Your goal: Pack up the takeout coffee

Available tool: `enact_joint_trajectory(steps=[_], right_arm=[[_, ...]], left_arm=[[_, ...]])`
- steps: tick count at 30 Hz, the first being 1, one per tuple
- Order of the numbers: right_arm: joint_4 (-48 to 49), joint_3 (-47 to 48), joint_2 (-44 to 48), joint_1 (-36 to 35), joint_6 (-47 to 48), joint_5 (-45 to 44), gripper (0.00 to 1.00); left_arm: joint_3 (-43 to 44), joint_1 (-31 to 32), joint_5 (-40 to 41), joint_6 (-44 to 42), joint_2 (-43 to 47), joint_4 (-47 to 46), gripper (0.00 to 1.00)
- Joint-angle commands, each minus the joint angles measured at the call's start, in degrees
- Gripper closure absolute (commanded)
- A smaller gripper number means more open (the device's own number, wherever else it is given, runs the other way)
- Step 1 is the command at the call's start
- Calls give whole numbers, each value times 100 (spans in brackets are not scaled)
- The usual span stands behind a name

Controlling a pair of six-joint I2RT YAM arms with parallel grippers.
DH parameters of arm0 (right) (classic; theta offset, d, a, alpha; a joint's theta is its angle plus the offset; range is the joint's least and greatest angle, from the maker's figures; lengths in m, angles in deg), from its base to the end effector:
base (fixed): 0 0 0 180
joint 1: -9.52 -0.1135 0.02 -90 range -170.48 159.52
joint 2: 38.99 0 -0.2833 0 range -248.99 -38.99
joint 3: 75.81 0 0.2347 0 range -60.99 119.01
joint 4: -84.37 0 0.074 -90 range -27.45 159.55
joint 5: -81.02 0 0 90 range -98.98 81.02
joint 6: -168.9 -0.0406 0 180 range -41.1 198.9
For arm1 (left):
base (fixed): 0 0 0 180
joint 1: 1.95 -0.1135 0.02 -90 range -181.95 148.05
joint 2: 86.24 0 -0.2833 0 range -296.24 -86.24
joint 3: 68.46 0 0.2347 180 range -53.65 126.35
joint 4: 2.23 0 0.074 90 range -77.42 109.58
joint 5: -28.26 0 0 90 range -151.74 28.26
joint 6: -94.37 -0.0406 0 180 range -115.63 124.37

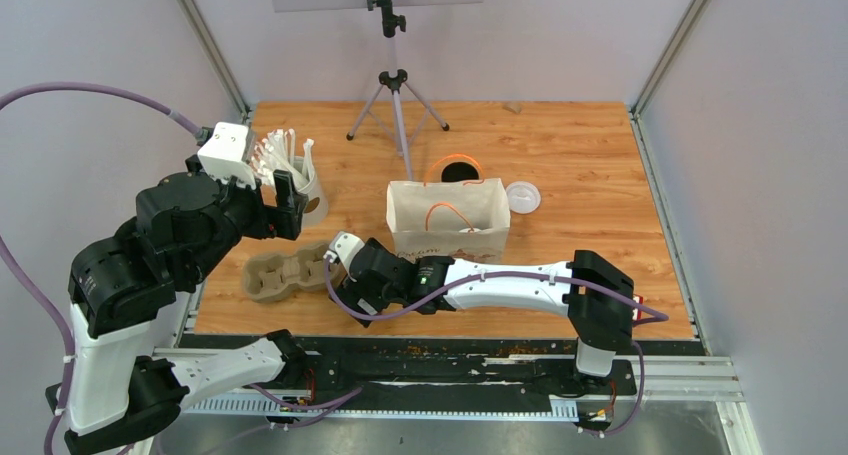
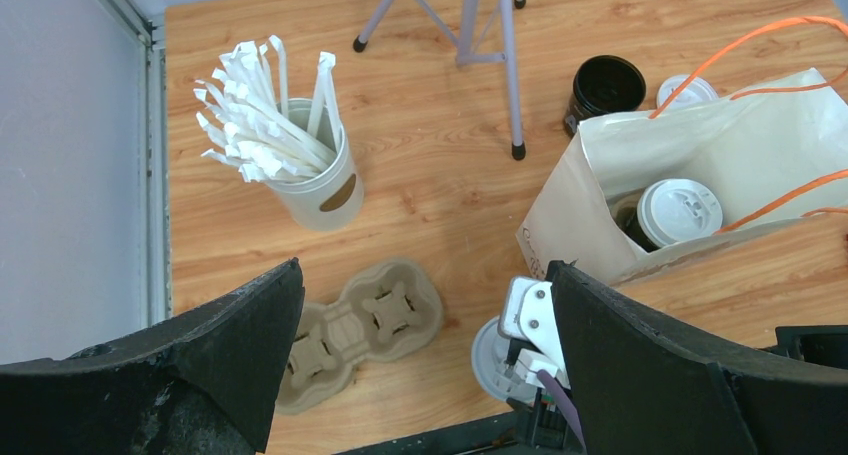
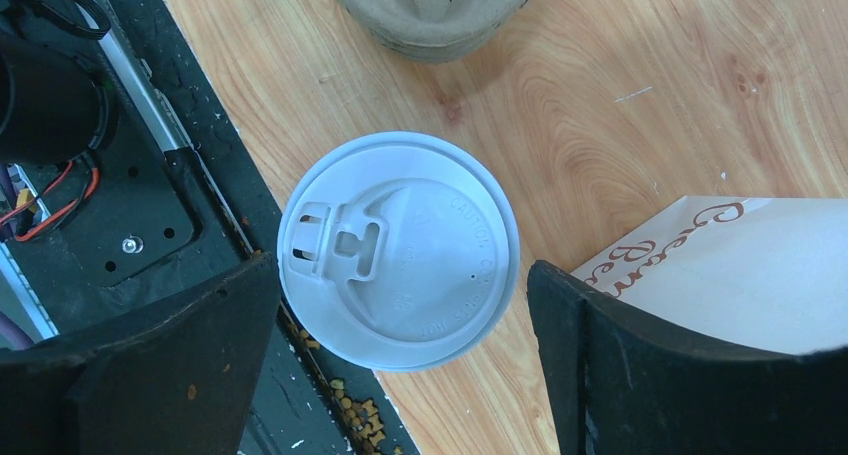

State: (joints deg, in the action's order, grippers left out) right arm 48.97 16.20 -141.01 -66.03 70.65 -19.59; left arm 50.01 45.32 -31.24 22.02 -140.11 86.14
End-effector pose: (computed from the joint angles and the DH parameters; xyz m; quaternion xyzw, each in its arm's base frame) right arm 0.1046 0.3759 0.2687 -0.4813 0.7863 0.1886 0.3383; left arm 0.0513 -0.0252 0.5104 0.0676 0.8180 -0.0970 0.5630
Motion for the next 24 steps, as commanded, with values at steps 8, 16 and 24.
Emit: enact_joint_trajectory(steps=[8,16,24], right_arm=[[102,116,17,3,94,64,10],[89,134,-76,2,69,150,13],[13,224,-196,-28,110,174,13]], left_arm=[[22,-16,27,10,18,-50,0],[54,-16,33,10,35,8,0],[52,-16,45,15,43,18,0]])
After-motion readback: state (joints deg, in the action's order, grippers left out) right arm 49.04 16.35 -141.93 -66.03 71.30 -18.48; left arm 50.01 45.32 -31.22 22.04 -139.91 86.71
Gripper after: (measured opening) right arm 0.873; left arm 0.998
